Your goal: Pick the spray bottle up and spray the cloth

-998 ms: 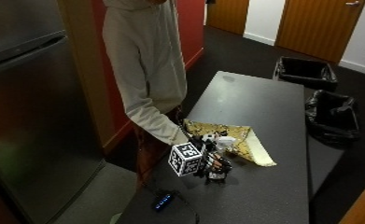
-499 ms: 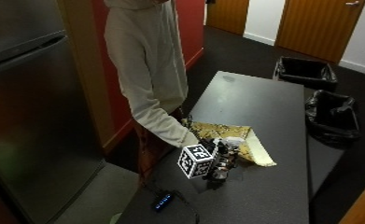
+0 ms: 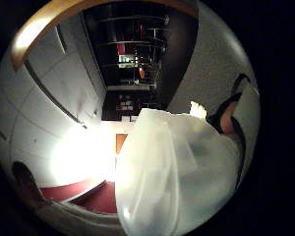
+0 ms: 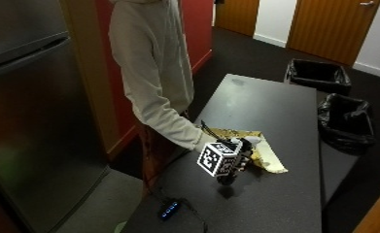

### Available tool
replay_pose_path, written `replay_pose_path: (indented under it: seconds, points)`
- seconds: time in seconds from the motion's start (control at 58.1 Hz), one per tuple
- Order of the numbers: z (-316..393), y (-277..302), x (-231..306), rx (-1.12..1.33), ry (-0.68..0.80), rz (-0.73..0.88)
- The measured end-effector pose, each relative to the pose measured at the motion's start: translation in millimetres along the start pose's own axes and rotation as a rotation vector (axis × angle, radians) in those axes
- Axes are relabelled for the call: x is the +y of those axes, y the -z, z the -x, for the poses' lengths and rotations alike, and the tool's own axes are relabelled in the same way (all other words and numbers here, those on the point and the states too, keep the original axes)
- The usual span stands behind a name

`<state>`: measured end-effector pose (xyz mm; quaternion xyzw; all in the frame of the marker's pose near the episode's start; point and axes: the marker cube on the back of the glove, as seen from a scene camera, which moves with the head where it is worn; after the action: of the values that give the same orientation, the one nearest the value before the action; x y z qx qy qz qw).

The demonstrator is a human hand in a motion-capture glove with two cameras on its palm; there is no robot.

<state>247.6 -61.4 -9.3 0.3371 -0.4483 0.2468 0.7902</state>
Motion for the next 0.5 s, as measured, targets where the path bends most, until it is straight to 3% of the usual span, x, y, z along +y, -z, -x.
replay_pose_path:
  seconds: [0.172,0.241,0.31,0.362,0.448,0.499]
  points:
    - [23.9,-0.6,5.2,0.142,0.088,0.099]
    - [32.8,9.2,23.3,0.245,0.115,0.303]
    - [50.4,-6.3,24.9,0.279,0.164,0.321]
    - [78.0,-2.7,42.4,0.241,0.157,0.495]
    - [88.5,-14.0,15.9,0.480,0.276,0.371]
    - [102.8,-17.1,15.3,0.579,0.322,0.396]
